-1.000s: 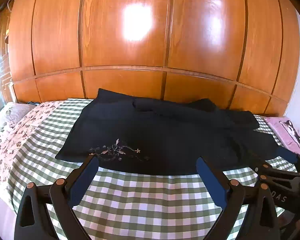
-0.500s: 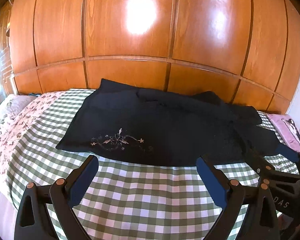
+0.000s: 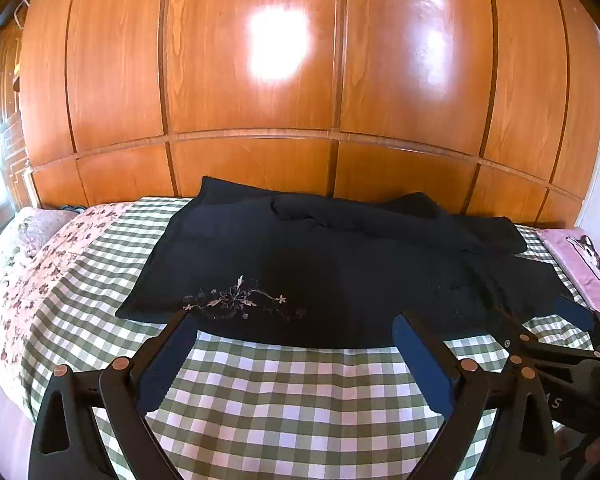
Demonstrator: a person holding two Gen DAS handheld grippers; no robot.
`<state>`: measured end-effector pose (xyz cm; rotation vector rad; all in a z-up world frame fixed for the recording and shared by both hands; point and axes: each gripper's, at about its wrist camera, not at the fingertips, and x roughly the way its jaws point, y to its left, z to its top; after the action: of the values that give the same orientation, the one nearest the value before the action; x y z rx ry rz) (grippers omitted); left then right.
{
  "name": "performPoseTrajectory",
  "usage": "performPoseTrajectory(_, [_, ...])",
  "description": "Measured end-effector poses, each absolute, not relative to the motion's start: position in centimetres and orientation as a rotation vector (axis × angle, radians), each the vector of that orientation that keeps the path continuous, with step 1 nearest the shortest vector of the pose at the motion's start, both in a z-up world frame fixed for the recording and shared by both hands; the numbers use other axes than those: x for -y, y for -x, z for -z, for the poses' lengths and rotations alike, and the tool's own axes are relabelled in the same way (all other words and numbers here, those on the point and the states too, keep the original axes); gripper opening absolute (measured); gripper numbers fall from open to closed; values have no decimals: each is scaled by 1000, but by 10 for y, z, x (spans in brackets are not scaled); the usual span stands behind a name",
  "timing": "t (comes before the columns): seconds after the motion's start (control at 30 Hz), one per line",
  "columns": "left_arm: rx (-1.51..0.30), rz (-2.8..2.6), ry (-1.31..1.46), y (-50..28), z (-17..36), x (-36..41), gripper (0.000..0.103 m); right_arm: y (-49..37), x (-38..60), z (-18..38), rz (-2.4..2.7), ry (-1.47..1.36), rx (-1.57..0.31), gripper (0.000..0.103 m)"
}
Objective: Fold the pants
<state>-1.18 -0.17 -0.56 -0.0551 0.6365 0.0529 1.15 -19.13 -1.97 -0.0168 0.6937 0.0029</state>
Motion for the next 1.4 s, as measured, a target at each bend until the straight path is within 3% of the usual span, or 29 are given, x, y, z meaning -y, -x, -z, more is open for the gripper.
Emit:
performPoseTrajectory(1.23, [-709, -27, 71, -8, 23, 4, 100, -31, 207, 48, 11, -6, -767, 103])
performPoseTrajectory(1.4, [-756, 58, 185, -18, 39, -12, 101, -34, 231, 60, -42, -111, -802, 103])
